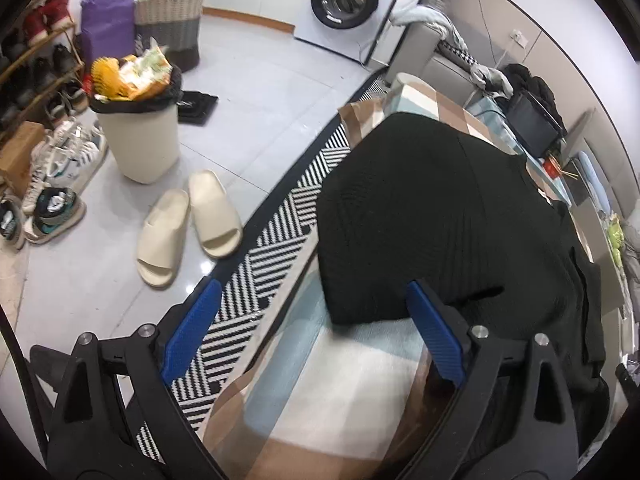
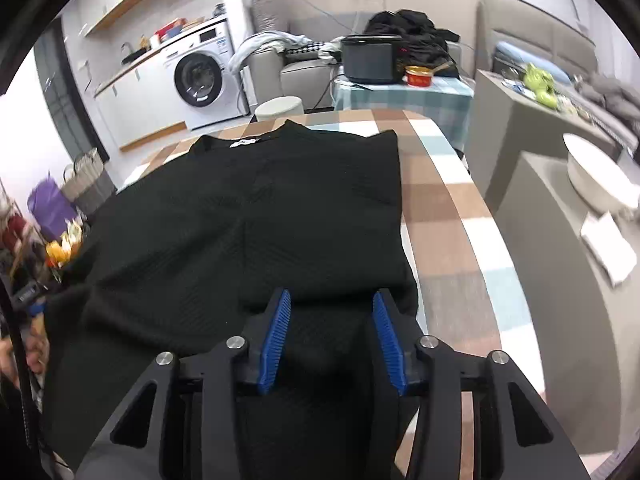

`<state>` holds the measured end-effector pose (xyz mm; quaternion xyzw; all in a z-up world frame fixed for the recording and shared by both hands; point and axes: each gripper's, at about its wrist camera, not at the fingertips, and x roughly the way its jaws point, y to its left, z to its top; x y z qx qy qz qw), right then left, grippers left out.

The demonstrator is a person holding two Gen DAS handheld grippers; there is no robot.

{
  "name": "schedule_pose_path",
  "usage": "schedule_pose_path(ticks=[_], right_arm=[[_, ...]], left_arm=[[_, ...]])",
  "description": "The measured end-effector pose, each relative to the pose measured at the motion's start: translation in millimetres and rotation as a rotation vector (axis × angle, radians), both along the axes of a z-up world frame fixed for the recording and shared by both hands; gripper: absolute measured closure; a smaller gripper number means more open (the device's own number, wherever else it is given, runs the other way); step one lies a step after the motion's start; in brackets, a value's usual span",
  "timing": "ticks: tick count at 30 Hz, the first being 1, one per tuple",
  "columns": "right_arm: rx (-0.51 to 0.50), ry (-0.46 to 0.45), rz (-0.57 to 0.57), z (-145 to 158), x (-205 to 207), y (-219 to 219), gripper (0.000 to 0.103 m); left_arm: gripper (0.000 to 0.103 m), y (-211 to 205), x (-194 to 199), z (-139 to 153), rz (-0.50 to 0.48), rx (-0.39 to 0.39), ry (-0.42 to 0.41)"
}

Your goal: Fold small clothes

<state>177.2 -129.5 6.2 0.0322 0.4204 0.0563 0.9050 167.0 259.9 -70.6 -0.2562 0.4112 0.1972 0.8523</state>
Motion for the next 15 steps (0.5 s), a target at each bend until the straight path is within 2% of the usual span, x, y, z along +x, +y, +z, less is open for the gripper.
schedule_pose_path(ticks=[3,5,6,8,9,11,15], right_arm=[[0.015,0.009,-0.002,-0.8,-6.2,0.1,0.058],[0.014,0.009,0.007,-1.1,-7.8,3.1,0.058],[0.016,0.009,0.009,-1.3,-8.0,3.8,0.058],[0.02,0.011,0.012,-2.6,-8.4,6.0,0.058],[0.021,0.011,0.012,-2.9,-8.4,6.4,0.058],[0.026,0.012,0.014,-3.2,-8.8,7.1,0.058],[0.04,0.0,0.011,-1.8,-12.5,6.6,0.058]], left_arm=[[0.017,4.1,12.7,-10.9,-0.017,-0.039,0.0],[0.036,6.2,20.1,-16.5,-0.024,-0.048,0.005],[0.042,8.1,23.7,-19.8,-0.032,-0.06,0.001],[0.071,11.2,27.8,-21.7,-0.061,-0.106,-0.05],[0.074,10.7,28.9,-19.5,-0.068,-0.108,-0.054],[0.091,8.9,30.2,-14.2,-0.06,-0.061,-0.053],[0.097,14.2,32.9,-6.6,-0.05,-0.045,-0.081]])
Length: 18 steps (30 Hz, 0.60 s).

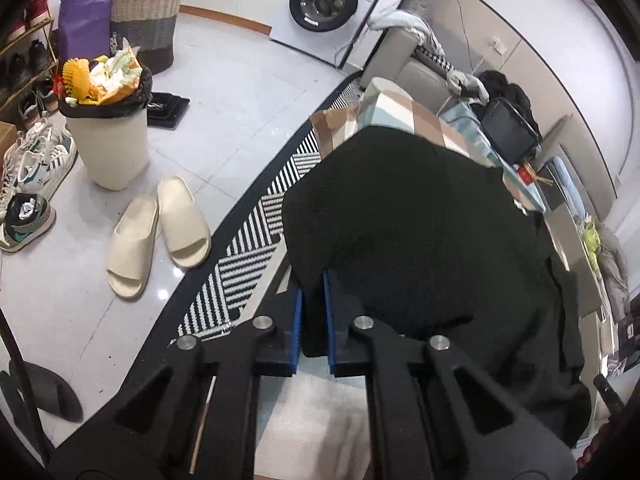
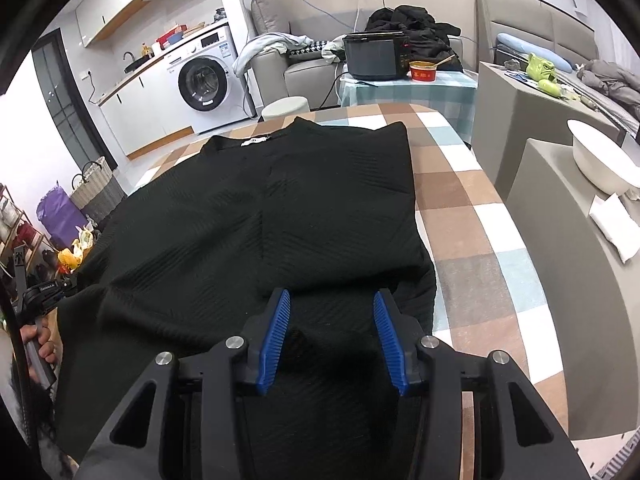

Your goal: Fold small clothes

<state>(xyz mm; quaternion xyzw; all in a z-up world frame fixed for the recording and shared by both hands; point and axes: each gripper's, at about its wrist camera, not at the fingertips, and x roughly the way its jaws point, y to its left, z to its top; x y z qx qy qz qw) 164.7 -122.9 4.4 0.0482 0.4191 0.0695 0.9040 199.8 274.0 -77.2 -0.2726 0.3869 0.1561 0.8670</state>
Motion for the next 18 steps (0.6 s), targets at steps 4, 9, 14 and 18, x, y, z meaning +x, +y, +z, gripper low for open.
schedule_pose_path(ticks=[4,9,14,18], right_arm=[[0.009,-0.011,-0.009,1.9,-4.6,-2.5,0.058],[0.029,-0.025,-0.019,6.1,-10.9,-7.4,0.058],[0.042,-0.036,-0.037,9.2,-19.2,-14.4,0.058],[0.04,-0.043,-0.06,10.2,-23.5,-20.9,0.057]], left_arm=[[0.097,-4.0,4.2,27.9,-0.012,0.081,-0.038],[0.098,-37.1,36.6,90.1,-0.111,0.248,-0.112],[0.098,-133.7,80.8,135.3,-0.382,0.356,-0.201],[0.072,-219.7,108.7,111.2,-0.67,0.297,-0.155]])
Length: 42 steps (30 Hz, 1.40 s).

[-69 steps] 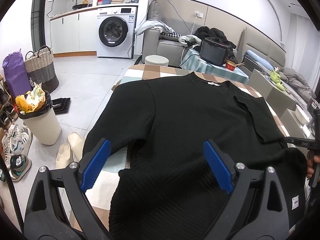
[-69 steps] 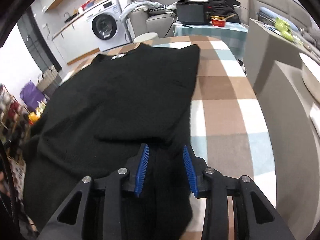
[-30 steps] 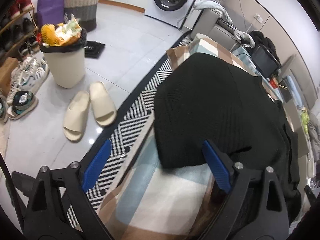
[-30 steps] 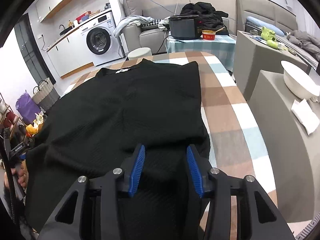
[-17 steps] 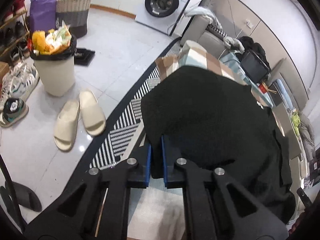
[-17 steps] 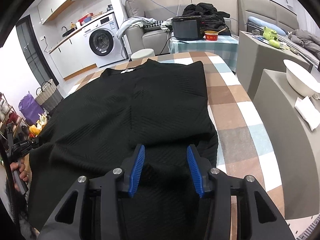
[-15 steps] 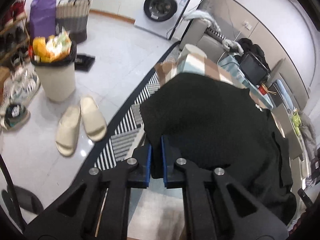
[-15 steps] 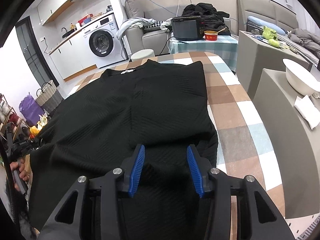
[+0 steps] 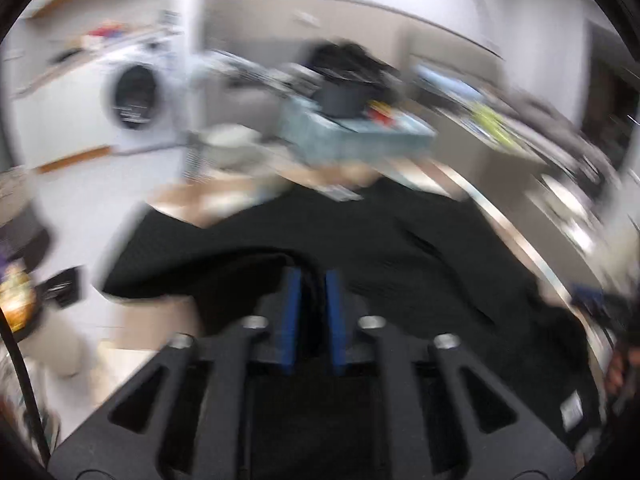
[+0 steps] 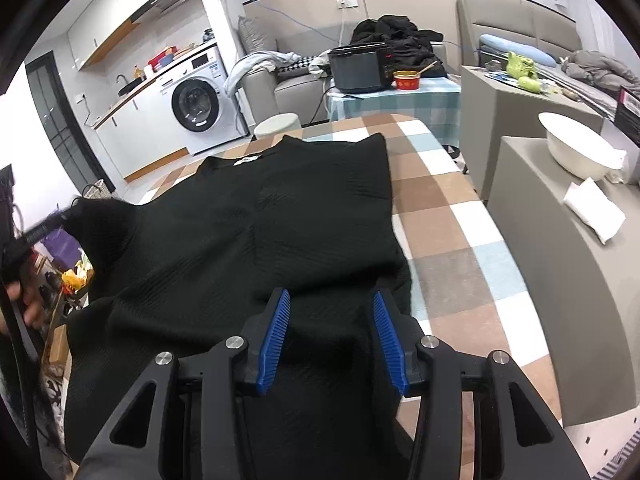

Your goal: Fold small clothes

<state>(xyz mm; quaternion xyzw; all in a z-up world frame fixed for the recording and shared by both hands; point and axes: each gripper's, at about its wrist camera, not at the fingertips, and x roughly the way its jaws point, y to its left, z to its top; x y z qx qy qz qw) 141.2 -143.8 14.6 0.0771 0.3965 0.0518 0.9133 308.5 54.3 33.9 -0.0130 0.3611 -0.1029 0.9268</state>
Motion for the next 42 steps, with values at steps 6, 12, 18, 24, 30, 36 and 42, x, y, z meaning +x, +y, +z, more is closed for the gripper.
schedule_pose_path(ticks=[6,12,18,24,30,36,42], right_arm=[[0.009,0.021,-0.038,-7.7,-0.9,-7.3,0.056],[0.021,0.016,-0.03,-9.5,-2.1,-10.0,0.054],[0.015,0.019,-0.006,-8.8,1.6,-7.8,0.05],[0.007,0.008,-0.008,-6.1,6.0,-10.4,0.046],[-0.025,0.044,-0.031,-13.1,23.4,-11.9,0.046],[0.003,0.065,-0.032,-18.3,36.3,-12.0,0.046],[0.003,0.045,0.009,-14.6,35.1,-1.8,0.046]], left_arm=[[0.042,-21.8,-15.7,-35.3,-0.039,0.01,0.065],[0.033,37.4,-42.6,-46.1,0.153,-0.06,0.041],[0.033,97.8,-69.7,-56.4,0.292,-0.092,0.077],[0.033,111.0,-74.5,-78.8,0.343,-0.027,0.121],[0.033,112.9,-60.7,-101.0,0.374,0.008,0.188],[0.033,121.2,-52.2,-112.5,0.397,0.014,0.214],[0.048,111.1,-39.4,-114.7,0.36,0.072,0.205]])
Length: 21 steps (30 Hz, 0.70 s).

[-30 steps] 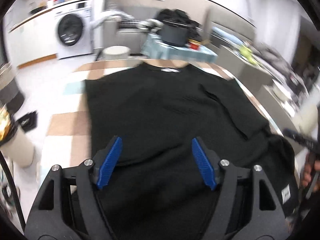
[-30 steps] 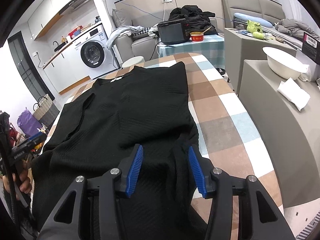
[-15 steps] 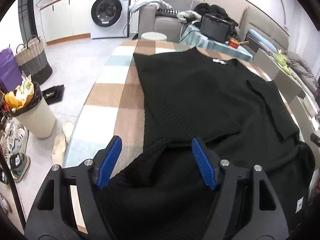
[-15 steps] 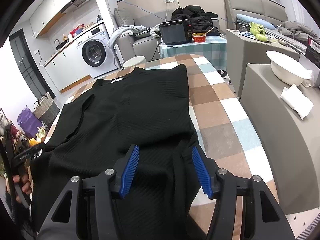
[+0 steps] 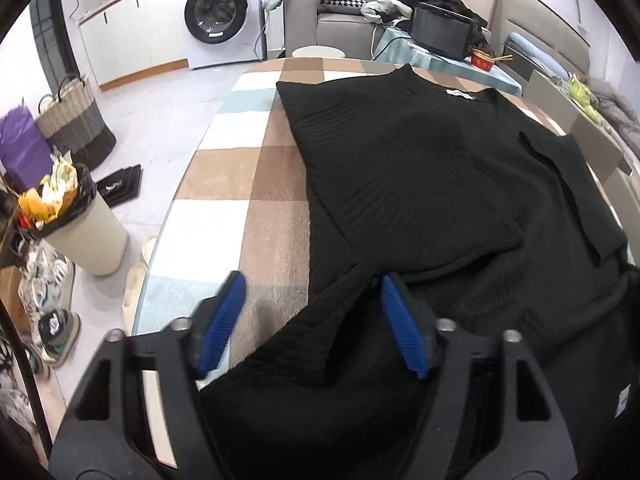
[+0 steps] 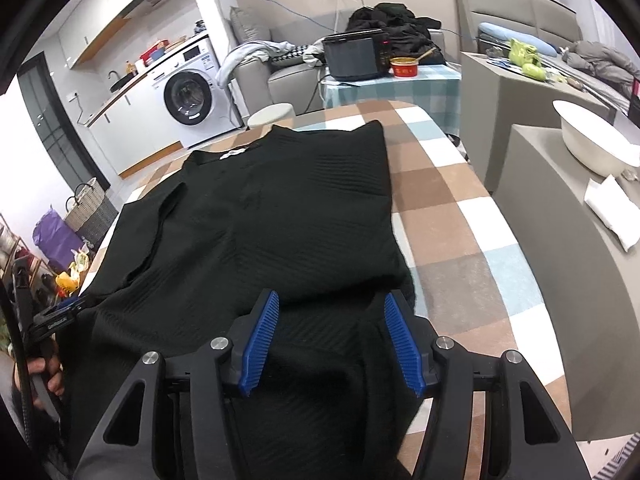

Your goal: Fold small clothes

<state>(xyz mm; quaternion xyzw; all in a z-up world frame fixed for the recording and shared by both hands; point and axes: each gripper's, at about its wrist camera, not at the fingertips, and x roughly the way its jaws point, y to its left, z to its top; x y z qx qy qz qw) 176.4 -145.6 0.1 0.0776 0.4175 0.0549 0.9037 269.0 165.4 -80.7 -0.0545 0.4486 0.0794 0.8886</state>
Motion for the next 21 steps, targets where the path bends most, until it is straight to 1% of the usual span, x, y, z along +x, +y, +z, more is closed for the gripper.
schedule_pose_path(ticks=[2,3,5,7,10,12,13,15,16,17,18,19,20,21], right_arm=[[-0.004,-0.002,0.009,0.7,0.0,2.9,0.046],[-0.006,-0.002,0.012,0.8,0.1,3.5,0.046],[-0.007,-0.004,0.011,1.2,-0.4,3.6,0.046],[-0.009,-0.003,0.009,0.8,-0.5,3.2,0.046],[-0.004,0.004,0.006,-1.6,-0.1,2.0,0.046],[0.011,0.011,0.001,-2.4,0.8,1.8,0.046],[0.02,0.01,0.004,-2.0,0.5,2.3,0.046],[0.034,0.005,0.021,-0.4,-0.2,5.6,0.047],[0.042,0.003,0.029,0.2,-0.4,7.5,0.047],[0.052,0.006,0.041,0.1,0.2,9.4,0.047],[0.063,0.011,0.053,-0.7,1.2,11.2,0.047],[0.082,0.02,0.063,-2.9,3.9,12.5,0.047],[0.093,0.031,0.063,-5.4,6.7,13.1,0.047],[0.104,0.044,0.059,-8.7,10.6,13.5,0.047]], left_arm=[[0.085,1.0,0.2,0.6,-0.016,-0.028,-0.01],[0.09,3.0,-0.8,1.6,-0.016,-0.039,-0.023],[0.092,11.8,-6.2,5.7,0.018,-0.027,-0.054],[0.092,25.1,-10.5,6.9,0.053,-0.061,-0.063],[0.091,42.3,-13.4,2.3,0.092,-0.107,-0.046],[0.09,46.7,-14.3,0.3,0.109,-0.117,-0.032],[0.086,47.6,-17.0,0.7,0.114,-0.123,-0.032],[0.083,46.3,-20.0,3.0,0.124,-0.111,-0.034],[0.079,46.4,-24.0,4.3,0.128,-0.108,-0.039],[0.07,46.0,-26.4,5.7,0.13,-0.109,-0.041],[0.065,46.4,-29.6,7.7,0.133,-0.116,-0.048],[0.057,46.9,-34.6,9.7,0.139,-0.123,-0.06],[0.054,47.6,-38.9,12.4,0.145,-0.129,-0.074],[0.053,48.1,-42.1,15.2,0.146,-0.135,-0.085]])
